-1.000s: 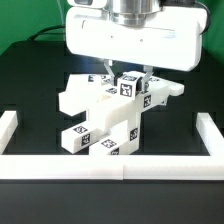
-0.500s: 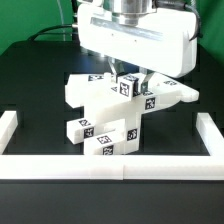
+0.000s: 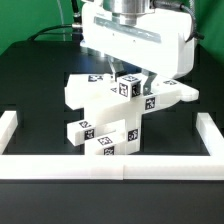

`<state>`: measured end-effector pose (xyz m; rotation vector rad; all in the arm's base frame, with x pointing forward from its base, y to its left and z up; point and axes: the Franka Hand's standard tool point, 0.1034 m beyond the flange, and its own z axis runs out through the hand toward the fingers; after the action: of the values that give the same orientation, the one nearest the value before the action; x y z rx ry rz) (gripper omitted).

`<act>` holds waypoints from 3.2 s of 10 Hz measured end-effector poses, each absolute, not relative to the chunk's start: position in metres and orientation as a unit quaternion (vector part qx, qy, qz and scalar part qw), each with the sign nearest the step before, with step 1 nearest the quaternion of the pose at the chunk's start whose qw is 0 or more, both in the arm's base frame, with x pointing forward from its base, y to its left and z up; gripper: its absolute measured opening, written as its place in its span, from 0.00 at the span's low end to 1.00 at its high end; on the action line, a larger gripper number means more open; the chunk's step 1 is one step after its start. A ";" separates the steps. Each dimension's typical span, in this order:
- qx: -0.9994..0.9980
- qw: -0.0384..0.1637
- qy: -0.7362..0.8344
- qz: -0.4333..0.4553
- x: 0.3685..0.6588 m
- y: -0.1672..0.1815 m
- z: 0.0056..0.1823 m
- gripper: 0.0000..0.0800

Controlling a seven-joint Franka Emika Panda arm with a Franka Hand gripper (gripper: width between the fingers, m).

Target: Assemble chair

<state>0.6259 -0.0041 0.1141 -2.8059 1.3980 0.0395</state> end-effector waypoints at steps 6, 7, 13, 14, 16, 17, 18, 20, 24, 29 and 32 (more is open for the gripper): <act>-0.966 0.005 0.257 0.011 0.626 -0.004 0.114 0.81; -0.975 0.003 0.221 0.011 0.626 -0.005 0.114 0.81; -1.000 -0.005 -0.019 0.010 0.626 -0.007 0.114 0.81; -0.998 -0.006 -0.059 0.011 0.626 -0.008 0.114 0.81; -0.990 -0.009 -0.138 0.012 0.626 -0.010 0.114 0.81; -0.986 -0.010 -0.167 0.013 0.626 -0.012 0.114 0.81; -0.977 -0.009 -0.213 0.013 0.626 -0.015 0.114 0.81; -0.973 -0.009 -0.230 0.014 0.626 -0.017 0.114 0.81; -0.976 -0.009 -0.218 0.013 0.626 -0.018 0.114 0.36; -0.999 -0.009 -0.045 0.011 0.626 -0.019 0.114 0.36; -0.998 -0.011 0.058 0.010 0.626 -0.018 0.114 0.36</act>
Offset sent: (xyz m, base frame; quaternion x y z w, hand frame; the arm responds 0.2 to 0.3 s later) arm 0.0000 0.0000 0.0000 0.0000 0.0000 -0.2571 0.9664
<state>0.6258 -0.0182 0.1144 -3.1571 0.1837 0.0320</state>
